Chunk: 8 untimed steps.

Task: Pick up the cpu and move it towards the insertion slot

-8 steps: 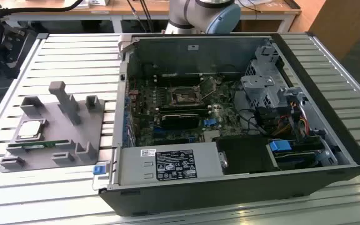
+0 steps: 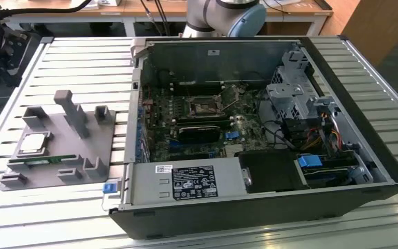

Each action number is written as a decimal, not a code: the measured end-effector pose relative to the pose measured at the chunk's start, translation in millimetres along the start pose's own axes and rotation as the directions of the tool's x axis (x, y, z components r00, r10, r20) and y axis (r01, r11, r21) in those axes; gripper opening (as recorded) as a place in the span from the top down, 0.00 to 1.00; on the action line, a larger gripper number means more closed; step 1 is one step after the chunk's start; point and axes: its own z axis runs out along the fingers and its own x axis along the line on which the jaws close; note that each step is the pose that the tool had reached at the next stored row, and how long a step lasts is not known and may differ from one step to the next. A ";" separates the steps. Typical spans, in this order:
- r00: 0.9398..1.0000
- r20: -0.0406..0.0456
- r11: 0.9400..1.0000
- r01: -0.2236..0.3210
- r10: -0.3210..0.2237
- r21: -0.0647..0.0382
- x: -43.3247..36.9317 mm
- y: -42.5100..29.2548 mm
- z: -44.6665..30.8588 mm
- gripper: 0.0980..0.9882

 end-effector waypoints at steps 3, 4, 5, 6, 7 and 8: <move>1.000 0.000 1.000 0.000 0.000 0.000 2.2 0.0 0.0 0.99; 1.000 0.000 1.000 0.000 0.000 0.000 3.6 0.1 0.1 0.99; 1.000 0.000 1.000 0.000 0.000 0.000 5.3 0.1 0.1 0.99; 1.000 0.000 1.000 0.000 0.000 0.000 7.1 0.1 0.1 0.99; 1.000 0.000 1.000 0.000 0.000 0.000 9.0 0.2 0.2 0.99; 1.000 0.000 1.000 0.000 0.000 0.000 10.8 0.2 0.3 0.99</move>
